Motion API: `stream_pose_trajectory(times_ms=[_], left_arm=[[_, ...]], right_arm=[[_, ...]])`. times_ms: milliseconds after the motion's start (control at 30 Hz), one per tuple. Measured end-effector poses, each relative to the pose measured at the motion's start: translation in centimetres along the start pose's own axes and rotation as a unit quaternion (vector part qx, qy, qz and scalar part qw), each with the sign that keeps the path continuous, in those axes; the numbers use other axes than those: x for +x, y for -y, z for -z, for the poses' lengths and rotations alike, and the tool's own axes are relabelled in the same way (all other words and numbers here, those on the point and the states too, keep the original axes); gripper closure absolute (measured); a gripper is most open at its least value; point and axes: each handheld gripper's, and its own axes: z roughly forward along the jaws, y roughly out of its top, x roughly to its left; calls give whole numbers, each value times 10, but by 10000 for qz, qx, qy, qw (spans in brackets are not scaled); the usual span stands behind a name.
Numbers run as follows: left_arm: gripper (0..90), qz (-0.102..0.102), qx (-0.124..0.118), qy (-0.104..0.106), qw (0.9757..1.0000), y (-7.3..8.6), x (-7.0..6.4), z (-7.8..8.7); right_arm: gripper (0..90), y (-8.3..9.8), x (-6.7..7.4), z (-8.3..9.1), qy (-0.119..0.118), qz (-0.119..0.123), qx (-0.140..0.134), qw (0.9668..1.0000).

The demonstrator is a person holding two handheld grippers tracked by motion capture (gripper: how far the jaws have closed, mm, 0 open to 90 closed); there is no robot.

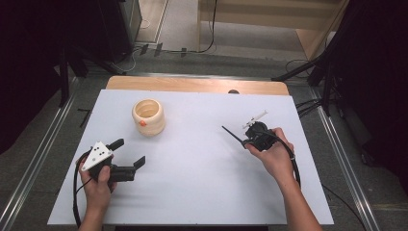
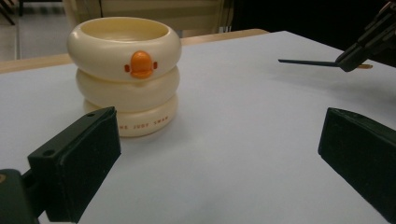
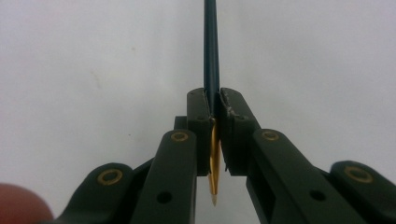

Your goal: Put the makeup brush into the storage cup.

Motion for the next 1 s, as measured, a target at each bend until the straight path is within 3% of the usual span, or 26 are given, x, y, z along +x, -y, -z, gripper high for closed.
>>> stream_pose_trajectory(times_ms=[233,467,633,700,1000], left_arm=[[0,31,-99,90,9999,-9,-5,-11],[0,5,-135,251,9996,-19,-8,-21],[0,-26,-114,320,9994,-21,-9,-26],[0,-22,-96,381,9992,-20,-9,-28],[0,57,-87,658,9978,-21,-15,-33]], right_arm=[[846,12,4,11,-14,-63,-509,9987],[846,20,10,14,-47,-94,-825,9965],[846,24,21,17,-15,-42,-1118,9937],[847,26,29,19,-29,15,-1334,9911],[847,30,52,15,-140,199,-1717,9848]])
